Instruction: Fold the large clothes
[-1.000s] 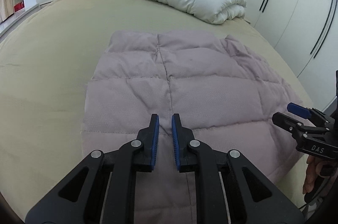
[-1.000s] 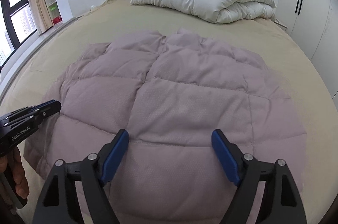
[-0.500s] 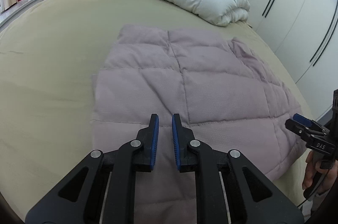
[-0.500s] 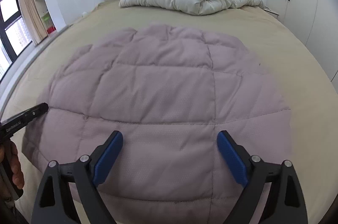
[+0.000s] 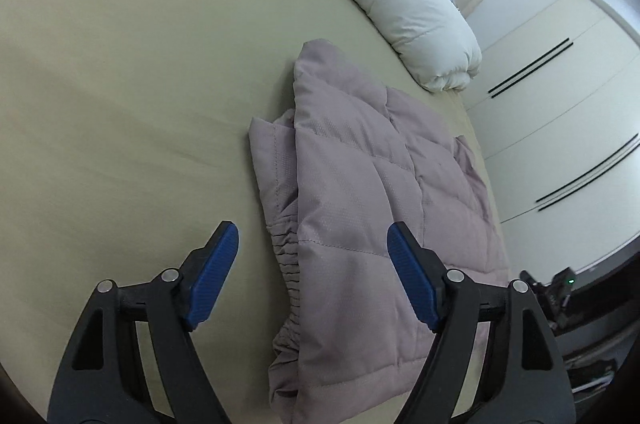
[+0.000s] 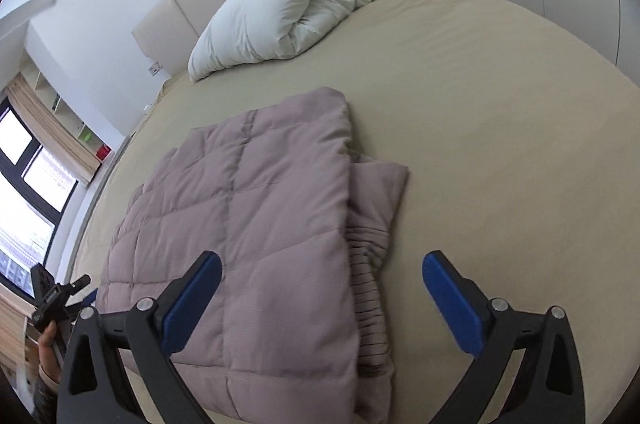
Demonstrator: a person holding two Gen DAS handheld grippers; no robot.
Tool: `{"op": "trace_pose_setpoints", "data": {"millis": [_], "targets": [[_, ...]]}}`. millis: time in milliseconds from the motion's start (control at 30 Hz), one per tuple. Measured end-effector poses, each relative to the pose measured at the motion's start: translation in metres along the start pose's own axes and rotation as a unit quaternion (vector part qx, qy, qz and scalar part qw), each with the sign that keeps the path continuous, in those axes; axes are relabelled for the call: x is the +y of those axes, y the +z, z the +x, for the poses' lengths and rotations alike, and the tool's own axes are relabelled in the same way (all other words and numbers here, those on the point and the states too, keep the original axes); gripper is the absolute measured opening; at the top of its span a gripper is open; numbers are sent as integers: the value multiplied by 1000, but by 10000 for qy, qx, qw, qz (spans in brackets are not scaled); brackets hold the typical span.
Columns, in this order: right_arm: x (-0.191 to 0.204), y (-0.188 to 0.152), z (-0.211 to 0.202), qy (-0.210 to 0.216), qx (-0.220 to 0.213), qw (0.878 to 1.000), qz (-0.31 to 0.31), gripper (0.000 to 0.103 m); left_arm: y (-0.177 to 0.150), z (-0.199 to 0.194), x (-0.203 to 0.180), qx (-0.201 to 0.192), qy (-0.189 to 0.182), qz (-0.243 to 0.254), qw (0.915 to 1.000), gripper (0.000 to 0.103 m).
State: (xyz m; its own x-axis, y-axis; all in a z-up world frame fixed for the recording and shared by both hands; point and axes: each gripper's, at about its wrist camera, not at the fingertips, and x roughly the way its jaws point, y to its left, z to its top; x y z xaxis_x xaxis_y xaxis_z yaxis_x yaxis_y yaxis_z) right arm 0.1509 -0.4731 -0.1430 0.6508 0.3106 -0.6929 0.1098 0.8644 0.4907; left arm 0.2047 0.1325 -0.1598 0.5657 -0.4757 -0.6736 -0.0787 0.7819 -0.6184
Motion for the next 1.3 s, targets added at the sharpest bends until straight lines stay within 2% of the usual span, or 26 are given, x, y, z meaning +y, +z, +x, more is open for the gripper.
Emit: {"op": "trace_pose_setpoints", "data": {"millis": [67,133,267,333,500,567,700,867,1033,1133,1233,1300], "targets": [[-20,4,7,250,129,9991,309,103,5,13,7,236,-198,-100,9995,76],[-34,6,16,509,255,9970,521,103,8,26,15,418,-157,-173,9989,76],[-46,11,40,924,567,9921,638,102,9,46,34,682,-495,-484,9953,76],[-45,14,53,1096,742,9894,604,96,10,52,38,726,-620,-474,9943,76],[-37,22,83,1278,1004,9856,475,95,20,66,48,893,-880,-502,9908,76],[-37,28,91,1486,1041,9818,557,92,24,66,51,911,-978,-498,9898,76],[-34,33,102,1581,1211,9788,483,92,27,64,60,871,-1217,-510,9874,76],[-31,37,110,1780,1266,9751,391,91,30,73,63,893,-1177,-410,9882,76],[-15,40,124,1991,1418,9694,223,91,43,103,58,1137,-1419,-505,9820,76],[-10,44,132,2054,1525,9665,194,91,44,114,51,1236,-1353,-365,9824,72],[-6,49,141,2061,1638,9646,133,90,45,122,53,1367,-1513,-462,9779,55],[-3,48,140,2018,1673,9650,76,87,42,119,50,1331,-1506,-388,9788,45]]}}
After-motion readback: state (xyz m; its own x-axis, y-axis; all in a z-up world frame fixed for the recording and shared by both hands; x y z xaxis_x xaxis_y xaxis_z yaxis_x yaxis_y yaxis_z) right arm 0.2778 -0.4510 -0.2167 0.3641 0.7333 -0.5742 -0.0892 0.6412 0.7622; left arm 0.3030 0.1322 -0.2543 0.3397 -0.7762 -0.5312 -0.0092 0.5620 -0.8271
